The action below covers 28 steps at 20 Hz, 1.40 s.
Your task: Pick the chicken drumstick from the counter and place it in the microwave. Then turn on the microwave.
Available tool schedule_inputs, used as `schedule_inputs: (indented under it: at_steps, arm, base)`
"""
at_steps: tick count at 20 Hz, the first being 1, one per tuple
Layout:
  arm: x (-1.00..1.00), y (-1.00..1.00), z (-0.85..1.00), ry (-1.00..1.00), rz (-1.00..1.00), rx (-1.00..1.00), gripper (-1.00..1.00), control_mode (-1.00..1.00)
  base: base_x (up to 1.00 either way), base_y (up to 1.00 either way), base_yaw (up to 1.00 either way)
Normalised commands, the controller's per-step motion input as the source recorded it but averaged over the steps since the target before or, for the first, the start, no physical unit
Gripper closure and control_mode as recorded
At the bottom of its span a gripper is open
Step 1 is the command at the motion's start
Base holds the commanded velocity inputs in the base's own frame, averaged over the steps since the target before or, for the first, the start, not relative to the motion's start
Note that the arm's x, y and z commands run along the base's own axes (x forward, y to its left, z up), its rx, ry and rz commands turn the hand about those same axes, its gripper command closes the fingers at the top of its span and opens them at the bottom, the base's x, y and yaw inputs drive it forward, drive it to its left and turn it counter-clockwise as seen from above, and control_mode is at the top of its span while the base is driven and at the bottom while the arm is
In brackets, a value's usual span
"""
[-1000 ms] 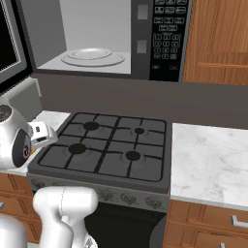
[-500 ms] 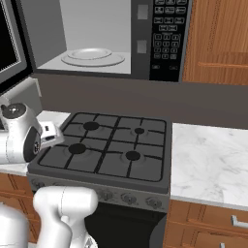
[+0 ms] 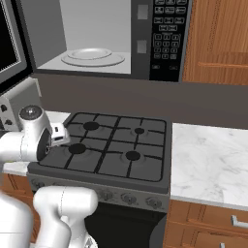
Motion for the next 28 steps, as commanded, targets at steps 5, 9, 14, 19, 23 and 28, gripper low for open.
schedule_inputs:
  at_steps: [5, 9, 14, 19, 23, 28]
  arm:
    - [0.30, 0.00, -0.04, 0.04, 0.00, 0.05, -1.00, -1.00]
    - [0.24, 0.00, 0.00, 0.07, 0.00, 0.02, -1.00, -1.00]
    - [0.22, 0.02, -0.01, 0.06, 0.00, 0.00, -1.00, -1.00]
    - [0.21, 0.11, -0.10, 0.00, 0.00, 0.00, -1.00, -1.00]
    - [0.18, 0.14, -0.16, 0.00, 0.00, 0.00, -1.00, -1.00]
    - [0.16, 0.13, -0.09, 0.00, 0.00, 0.01, -1.00, -1.00]
  base:
    - [0.00, 0.00, 0.00]
    - [0.00, 0.00, 0.00]
    - [0.00, 0.00, 0.00]
    - [0.00, 0.00, 0.00]
    - [0.00, 0.00, 0.00]
    - [0.00, 0.00, 0.00]
